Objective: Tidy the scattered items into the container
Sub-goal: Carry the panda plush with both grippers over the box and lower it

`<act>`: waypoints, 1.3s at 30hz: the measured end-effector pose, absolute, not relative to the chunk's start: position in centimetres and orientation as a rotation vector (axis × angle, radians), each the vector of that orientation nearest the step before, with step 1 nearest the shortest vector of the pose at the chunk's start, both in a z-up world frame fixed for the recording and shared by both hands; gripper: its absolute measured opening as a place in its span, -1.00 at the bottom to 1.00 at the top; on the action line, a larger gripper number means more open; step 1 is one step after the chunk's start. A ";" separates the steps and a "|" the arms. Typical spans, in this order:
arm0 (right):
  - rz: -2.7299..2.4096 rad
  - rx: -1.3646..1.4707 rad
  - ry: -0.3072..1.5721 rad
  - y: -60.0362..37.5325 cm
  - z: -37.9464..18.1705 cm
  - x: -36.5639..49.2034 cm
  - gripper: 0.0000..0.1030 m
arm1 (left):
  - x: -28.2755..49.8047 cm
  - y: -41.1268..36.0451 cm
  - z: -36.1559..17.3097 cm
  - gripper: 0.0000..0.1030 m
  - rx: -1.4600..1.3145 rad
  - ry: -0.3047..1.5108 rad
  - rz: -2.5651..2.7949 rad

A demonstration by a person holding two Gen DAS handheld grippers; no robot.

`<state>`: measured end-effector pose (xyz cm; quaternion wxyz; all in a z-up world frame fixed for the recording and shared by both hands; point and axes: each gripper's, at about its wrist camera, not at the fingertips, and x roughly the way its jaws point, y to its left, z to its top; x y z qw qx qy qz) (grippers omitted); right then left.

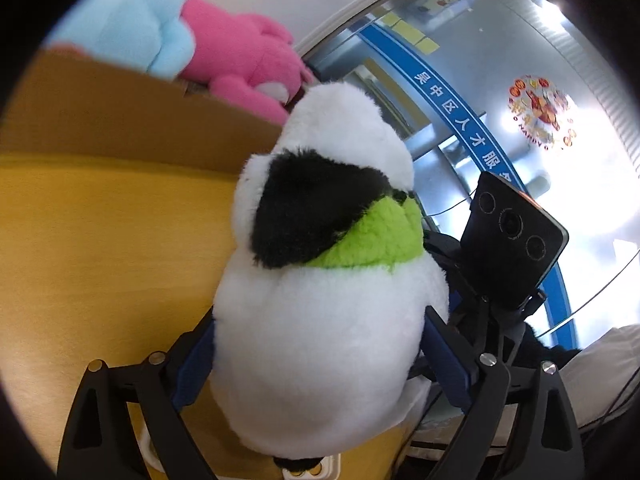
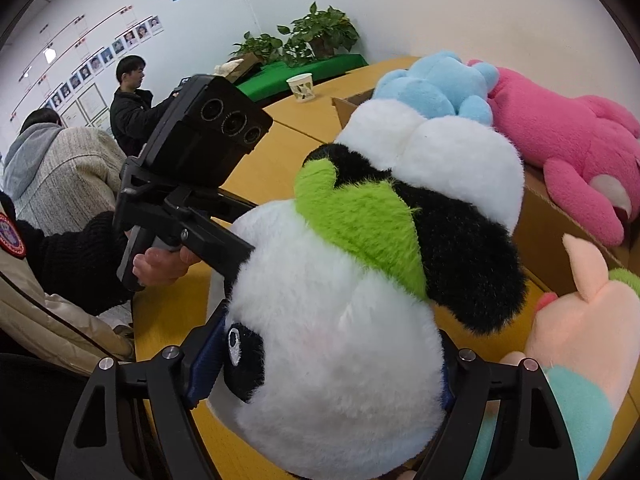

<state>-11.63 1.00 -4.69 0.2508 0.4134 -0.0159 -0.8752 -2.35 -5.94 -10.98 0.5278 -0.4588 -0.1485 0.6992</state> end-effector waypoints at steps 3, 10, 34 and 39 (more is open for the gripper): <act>-2.397 1.077 -0.049 0.9 -3.4 -11.9 0.67 | -2.3 -6.7 -9.0 0.64 -1.054 -0.351 1.703; -2.446 0.963 0.017 0.2 0.8 -12.0 0.66 | -3.0 -7.6 -4.0 0.52 -0.980 -0.306 1.767; -2.656 0.769 0.307 7.3 15.4 -23.7 0.66 | -20.0 -2.0 7.5 0.46 -0.760 -0.184 1.845; -2.637 0.809 0.171 11.8 11.7 -26.8 0.66 | -23.6 0.7 2.6 0.46 -0.891 -0.194 1.830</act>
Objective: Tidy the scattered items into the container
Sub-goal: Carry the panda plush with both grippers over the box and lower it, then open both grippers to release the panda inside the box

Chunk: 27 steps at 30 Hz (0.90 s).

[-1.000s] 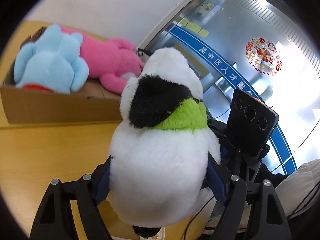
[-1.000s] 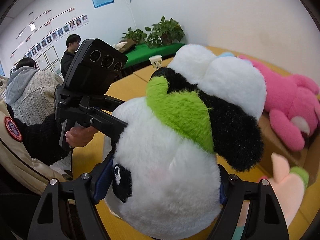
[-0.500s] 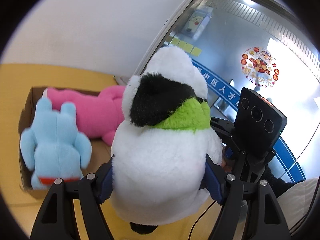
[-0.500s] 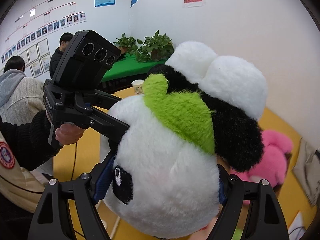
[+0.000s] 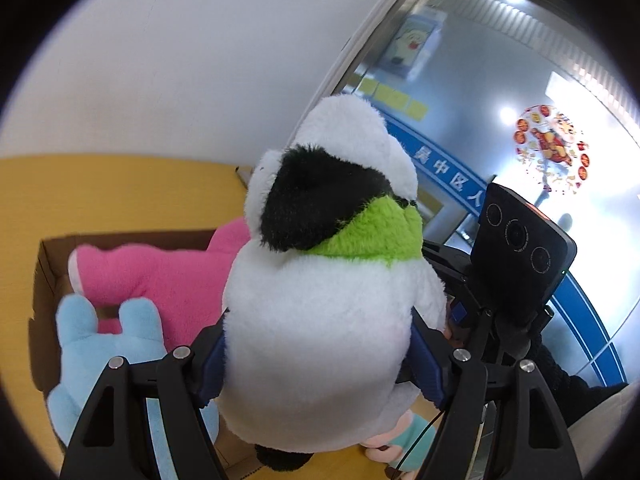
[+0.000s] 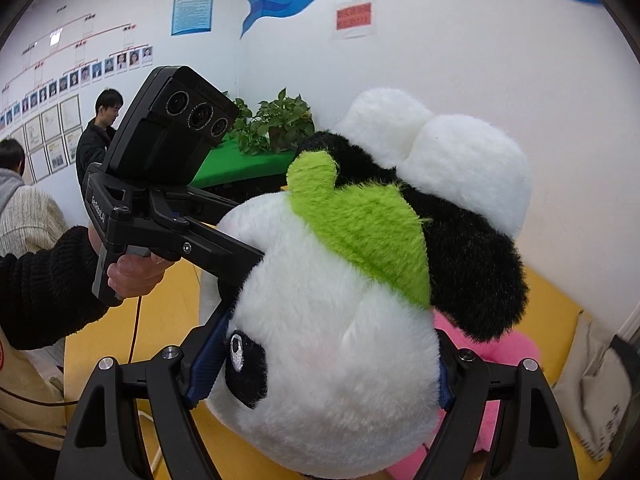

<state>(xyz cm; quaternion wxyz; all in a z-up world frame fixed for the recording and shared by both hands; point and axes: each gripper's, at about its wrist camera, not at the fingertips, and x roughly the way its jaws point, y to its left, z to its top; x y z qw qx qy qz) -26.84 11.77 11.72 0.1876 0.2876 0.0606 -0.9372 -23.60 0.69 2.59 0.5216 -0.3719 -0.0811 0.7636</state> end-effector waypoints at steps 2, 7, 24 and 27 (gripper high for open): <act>-2.616 0.838 0.109 12.9 9.6 -27.9 0.66 | -24.7 1.2 0.1 0.46 -0.956 -0.225 1.825; -2.557 0.926 -0.059 14.8 3.4 -30.6 0.67 | -26.4 1.5 -5.1 0.46 -1.128 -0.282 1.837; -2.337 1.189 -0.242 12.8 -4.1 -33.9 0.70 | -25.2 1.1 -10.1 0.45 -1.323 -0.197 1.950; -2.325 1.252 -0.238 12.6 -5.0 -34.5 0.78 | -25.1 1.7 -10.0 0.48 -1.311 -0.141 1.990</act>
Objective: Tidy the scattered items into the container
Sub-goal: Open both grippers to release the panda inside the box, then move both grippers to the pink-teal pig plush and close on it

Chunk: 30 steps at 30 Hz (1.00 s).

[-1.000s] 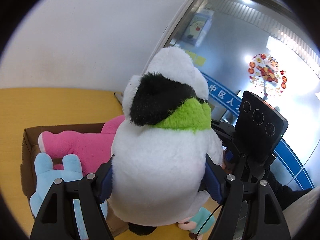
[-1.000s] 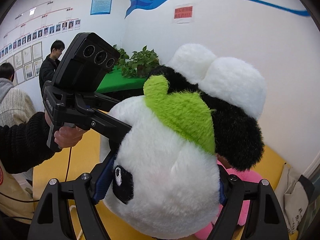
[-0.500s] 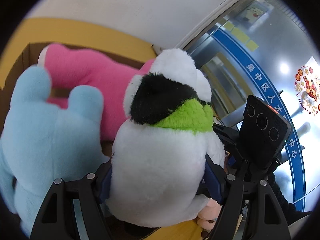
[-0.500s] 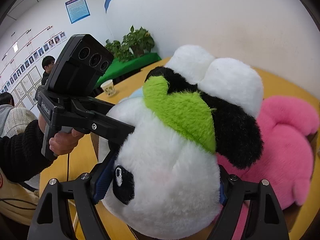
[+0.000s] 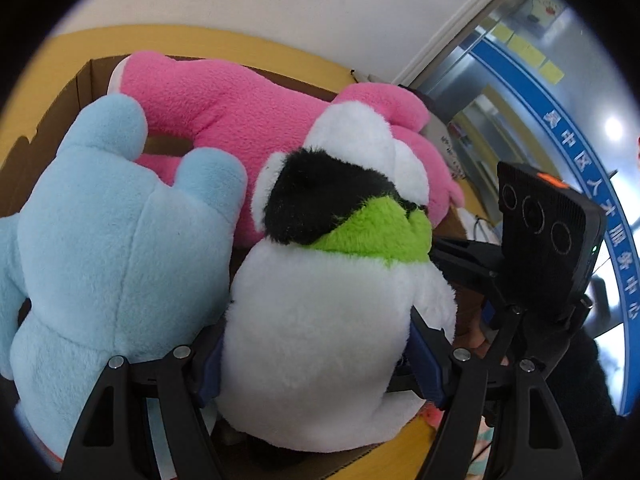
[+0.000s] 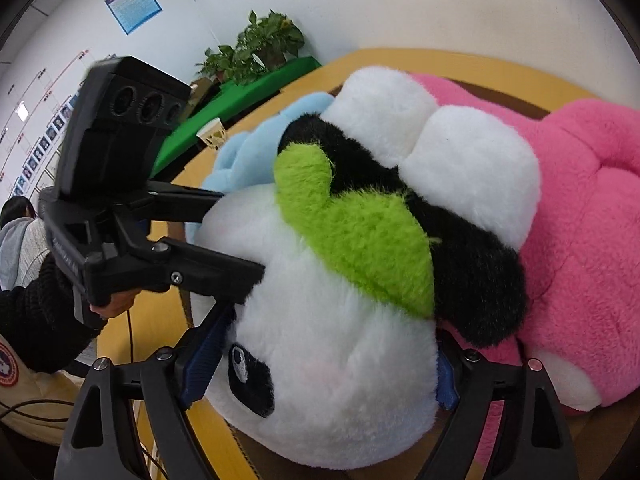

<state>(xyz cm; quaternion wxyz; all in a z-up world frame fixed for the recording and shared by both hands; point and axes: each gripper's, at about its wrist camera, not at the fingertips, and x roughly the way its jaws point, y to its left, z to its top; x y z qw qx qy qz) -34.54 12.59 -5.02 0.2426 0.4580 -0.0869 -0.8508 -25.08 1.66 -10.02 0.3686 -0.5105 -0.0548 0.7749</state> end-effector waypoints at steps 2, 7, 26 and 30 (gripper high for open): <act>-2.340 1.262 -0.238 12.5 -5.1 -34.5 0.86 | -24.9 1.3 -9.6 0.53 -1.296 -0.150 1.992; -2.474 1.154 -0.192 11.9 -2.1 -32.4 1.00 | -23.5 -0.1 -7.3 0.49 -1.257 -0.099 2.064; -3.379 0.981 -0.212 8.9 5.9 -16.0 1.00 | -9.8 -5.5 0.3 0.50 -0.973 0.005 2.425; -3.371 1.006 -0.241 7.8 6.1 -14.4 1.00 | -8.5 -5.9 0.3 0.50 -0.958 -0.032 2.413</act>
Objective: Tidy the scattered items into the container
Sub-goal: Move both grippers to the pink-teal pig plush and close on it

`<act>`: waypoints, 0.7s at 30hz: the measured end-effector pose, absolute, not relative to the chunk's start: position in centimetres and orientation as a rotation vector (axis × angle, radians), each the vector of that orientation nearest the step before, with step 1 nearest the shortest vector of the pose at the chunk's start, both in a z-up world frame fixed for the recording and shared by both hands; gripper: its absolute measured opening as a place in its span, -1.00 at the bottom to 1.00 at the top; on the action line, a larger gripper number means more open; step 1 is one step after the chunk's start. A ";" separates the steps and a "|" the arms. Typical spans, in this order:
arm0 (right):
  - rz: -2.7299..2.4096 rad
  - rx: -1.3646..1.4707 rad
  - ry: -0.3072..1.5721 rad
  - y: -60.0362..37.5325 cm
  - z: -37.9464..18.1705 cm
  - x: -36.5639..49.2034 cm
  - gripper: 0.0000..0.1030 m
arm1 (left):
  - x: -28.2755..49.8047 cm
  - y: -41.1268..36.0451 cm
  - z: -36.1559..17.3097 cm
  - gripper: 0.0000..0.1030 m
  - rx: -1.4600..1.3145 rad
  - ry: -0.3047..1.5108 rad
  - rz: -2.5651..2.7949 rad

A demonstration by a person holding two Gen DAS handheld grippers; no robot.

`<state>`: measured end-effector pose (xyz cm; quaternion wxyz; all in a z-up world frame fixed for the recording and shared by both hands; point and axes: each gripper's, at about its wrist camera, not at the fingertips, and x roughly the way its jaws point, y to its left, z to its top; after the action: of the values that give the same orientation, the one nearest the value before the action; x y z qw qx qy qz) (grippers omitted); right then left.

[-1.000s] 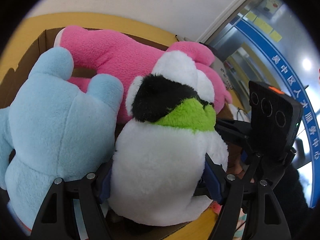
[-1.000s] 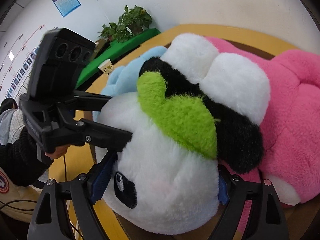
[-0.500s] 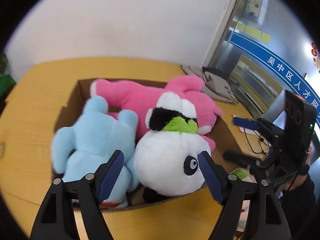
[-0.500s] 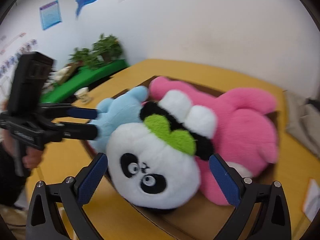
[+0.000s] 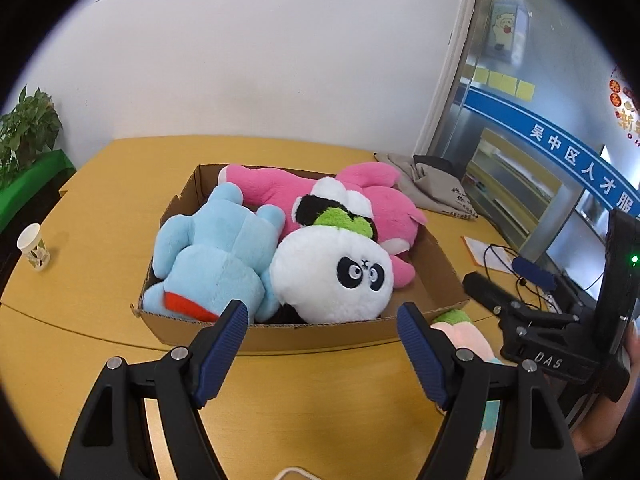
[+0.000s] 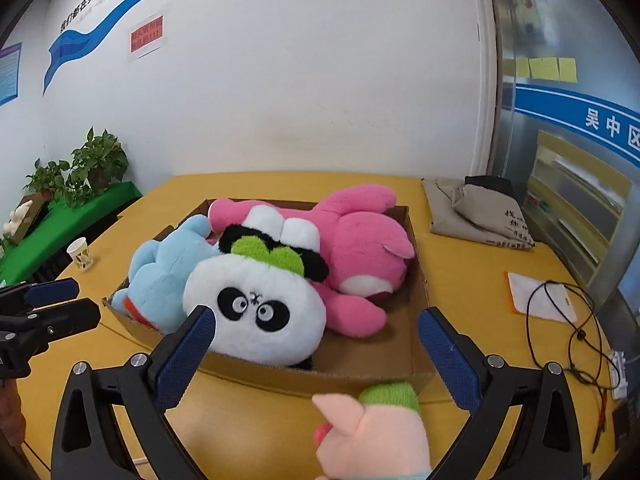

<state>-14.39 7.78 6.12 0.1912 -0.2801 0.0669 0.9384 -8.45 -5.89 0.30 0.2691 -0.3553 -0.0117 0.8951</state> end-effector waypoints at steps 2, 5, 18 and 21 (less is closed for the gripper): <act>2.636 -0.799 0.158 7.1 5.9 -14.0 1.00 | -8.1 -6.0 0.3 0.50 -0.957 -0.029 2.412; 2.642 -0.815 0.131 6.3 5.6 -13.7 1.00 | -7.6 -6.2 0.3 0.50 -0.965 -0.033 2.396; 2.678 -0.796 0.211 6.2 4.9 -10.0 1.00 | -6.3 -6.2 -0.8 0.50 -1.026 -0.056 2.369; 2.651 -0.802 0.254 7.4 4.1 -8.7 1.00 | -6.2 -6.2 -1.4 0.50 -1.059 -0.089 2.329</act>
<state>-8.70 7.43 4.10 0.1793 -0.2836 0.0898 0.9377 -6.25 -6.16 -1.44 0.2866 -0.3964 -0.0333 0.8715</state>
